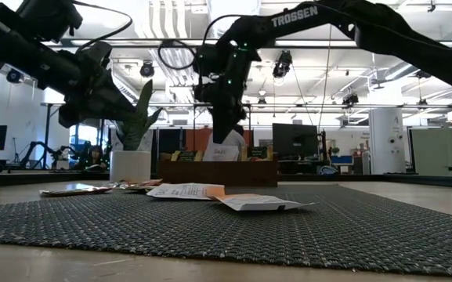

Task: Pick & Place Tea
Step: Put the left white tea bag into the middle compartment of the wooden organizer, then put the bottom white tea bag into the middle compartment of the wooden organizer

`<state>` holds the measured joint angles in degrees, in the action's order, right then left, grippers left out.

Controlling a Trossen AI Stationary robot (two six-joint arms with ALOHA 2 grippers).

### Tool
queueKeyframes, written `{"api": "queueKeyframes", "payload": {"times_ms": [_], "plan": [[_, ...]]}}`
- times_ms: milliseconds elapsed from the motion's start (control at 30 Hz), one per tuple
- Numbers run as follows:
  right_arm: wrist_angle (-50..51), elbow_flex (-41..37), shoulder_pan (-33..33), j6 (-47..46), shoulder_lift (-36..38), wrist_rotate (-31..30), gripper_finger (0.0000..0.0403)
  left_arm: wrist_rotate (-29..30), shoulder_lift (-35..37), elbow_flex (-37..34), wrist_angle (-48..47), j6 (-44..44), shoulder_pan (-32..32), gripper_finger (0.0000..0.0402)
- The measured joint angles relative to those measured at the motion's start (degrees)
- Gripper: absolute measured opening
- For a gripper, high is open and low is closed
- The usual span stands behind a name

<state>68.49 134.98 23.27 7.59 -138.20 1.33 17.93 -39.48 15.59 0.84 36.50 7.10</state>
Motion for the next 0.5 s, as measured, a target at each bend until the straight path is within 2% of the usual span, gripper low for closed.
{"api": "queueKeyframes", "payload": {"times_ms": [267,367,500], "plan": [[2.57,-0.13,-0.68,5.47,4.94,4.63,0.0126,-0.01,0.0,0.0,0.0,0.46,-0.01,0.0124],[1.98,-0.22,-1.25,5.43,7.15,9.22,0.0116,-0.02,0.0,0.0,0.0,1.17,-0.01,0.0124],[-1.52,-0.36,-3.58,3.95,11.32,8.61,0.0092,-0.04,0.0,0.0,-0.02,1.86,-0.01,0.0124]]}}
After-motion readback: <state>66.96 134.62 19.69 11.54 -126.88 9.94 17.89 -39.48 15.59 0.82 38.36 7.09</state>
